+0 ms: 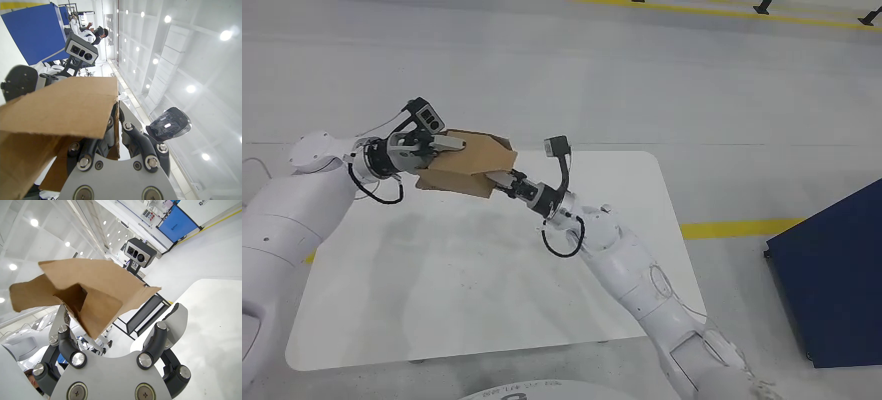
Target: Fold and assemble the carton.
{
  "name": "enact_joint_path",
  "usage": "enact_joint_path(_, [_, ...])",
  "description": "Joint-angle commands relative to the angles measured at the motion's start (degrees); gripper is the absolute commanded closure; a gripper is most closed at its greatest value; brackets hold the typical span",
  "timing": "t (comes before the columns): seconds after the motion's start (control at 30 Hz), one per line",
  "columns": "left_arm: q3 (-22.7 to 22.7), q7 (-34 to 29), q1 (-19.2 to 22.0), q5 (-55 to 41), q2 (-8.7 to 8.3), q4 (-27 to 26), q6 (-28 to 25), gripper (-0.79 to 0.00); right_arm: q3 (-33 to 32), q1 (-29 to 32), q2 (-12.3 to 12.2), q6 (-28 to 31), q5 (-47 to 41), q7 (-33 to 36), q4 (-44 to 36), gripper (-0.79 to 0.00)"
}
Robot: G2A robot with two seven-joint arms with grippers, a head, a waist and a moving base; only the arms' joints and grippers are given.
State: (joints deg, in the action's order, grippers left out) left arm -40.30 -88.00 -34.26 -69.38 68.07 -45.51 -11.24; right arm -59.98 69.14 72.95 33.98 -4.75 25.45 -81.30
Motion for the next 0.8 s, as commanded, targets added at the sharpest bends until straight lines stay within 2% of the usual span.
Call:
enact_joint_path(0.0, [-0.03,0.0,-0.18,-0.39,-0.11,-0.49,0.29,0.0,0.28,-0.07,0.14,-0.41,0.95,-1.17,0.0,-0.785])
enact_joint_path(0.33, [0.48,0.0,-0.69,-1.22,-0.45,-1.73,1.5,0.0,2.05,-1.16,0.81,-0.84,3.55,-2.84,1.14,-0.785])
enact_joint_path(0.57, [-0.24,0.0,-0.98,-2.8,-1.02,-1.57,1.62,0.0,-1.79,0.14,0.05,1.93,-5.05,1.5,-0.1,-0.785])
enact_joint_path(0.77, [-0.56,0.0,-1.51,-3.55,-1.57,-2.65,1.92,0.0,-5.47,0.81,-0.51,0.08,-11.88,2.86,-0.86,-0.785])
